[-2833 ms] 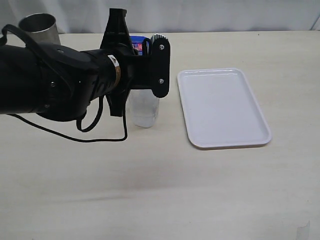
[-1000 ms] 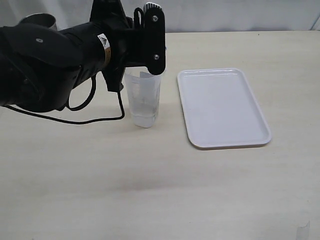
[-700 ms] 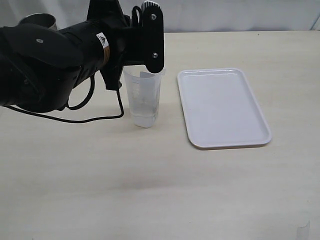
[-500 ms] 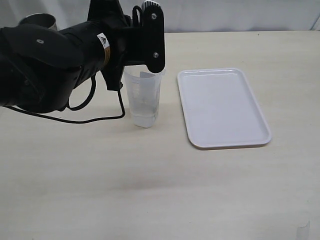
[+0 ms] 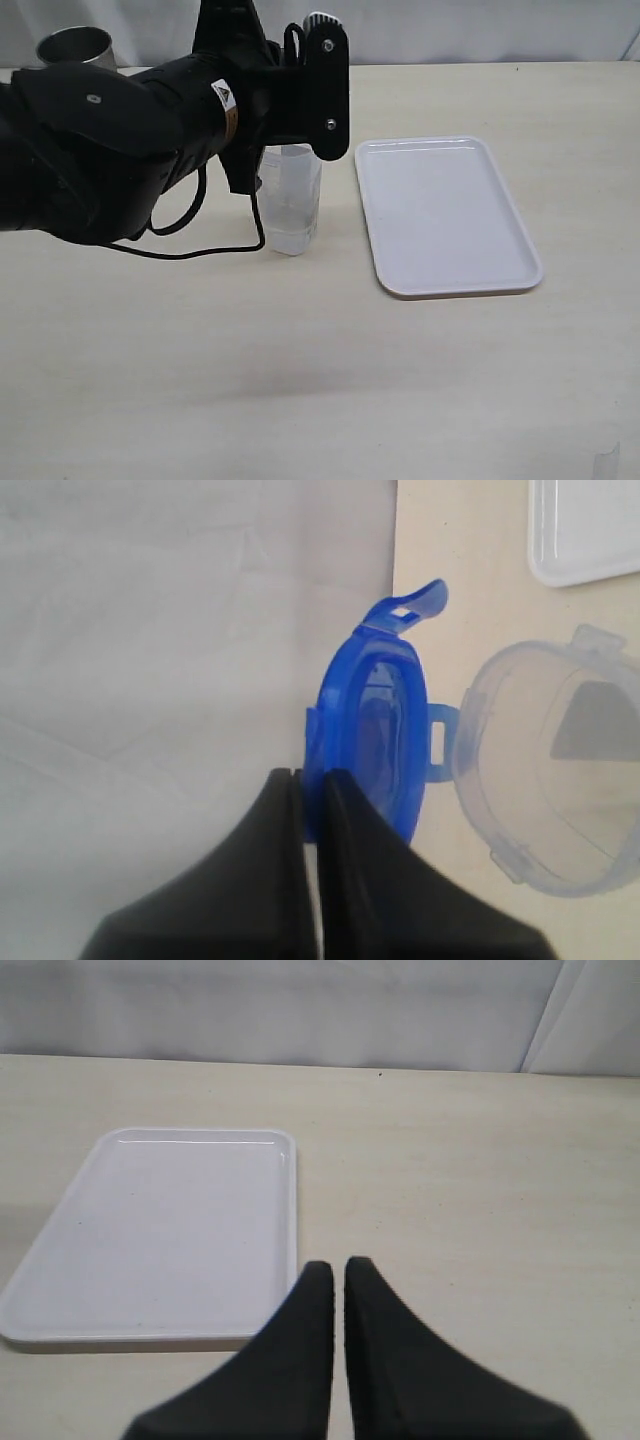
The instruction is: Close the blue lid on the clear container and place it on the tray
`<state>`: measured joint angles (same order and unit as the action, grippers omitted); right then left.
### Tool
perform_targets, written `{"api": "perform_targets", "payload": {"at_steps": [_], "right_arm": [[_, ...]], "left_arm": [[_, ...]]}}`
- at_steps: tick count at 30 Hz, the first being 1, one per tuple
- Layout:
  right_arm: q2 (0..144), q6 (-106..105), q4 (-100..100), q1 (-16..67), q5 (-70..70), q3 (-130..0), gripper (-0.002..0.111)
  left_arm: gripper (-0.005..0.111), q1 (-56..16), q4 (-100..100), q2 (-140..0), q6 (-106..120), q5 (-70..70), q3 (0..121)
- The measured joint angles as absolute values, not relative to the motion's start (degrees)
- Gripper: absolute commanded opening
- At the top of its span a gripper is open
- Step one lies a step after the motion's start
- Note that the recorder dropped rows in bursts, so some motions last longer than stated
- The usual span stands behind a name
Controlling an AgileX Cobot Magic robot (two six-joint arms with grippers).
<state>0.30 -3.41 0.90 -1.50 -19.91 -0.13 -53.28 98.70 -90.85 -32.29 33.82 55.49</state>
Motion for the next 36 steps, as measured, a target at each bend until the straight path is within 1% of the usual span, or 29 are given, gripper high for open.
{"api": "perform_targets", "payload": {"at_steps": [6,15,21,36], "right_arm": [[0.3,-3.41,0.9,-1.5,-19.91,-0.13,0.004],[0.3,-3.41,0.9,-1.5,-19.91,-0.13,0.004],[0.3,-3.41,0.9,-1.5,-19.91,-0.13,0.004],[0.3,-3.41,0.9,-1.5,-19.91,-0.13,0.004]], "left_arm": [[0.0,-53.4,96.32,-90.85,-32.29,33.71,55.49],[0.0,-56.24,94.99,-90.85,-32.29,34.68,55.49],[0.0,-56.24,91.96,-90.85,-32.14,35.05,55.49],[0.0,-56.29,80.39,-90.85,-22.39,33.87,55.49]]}}
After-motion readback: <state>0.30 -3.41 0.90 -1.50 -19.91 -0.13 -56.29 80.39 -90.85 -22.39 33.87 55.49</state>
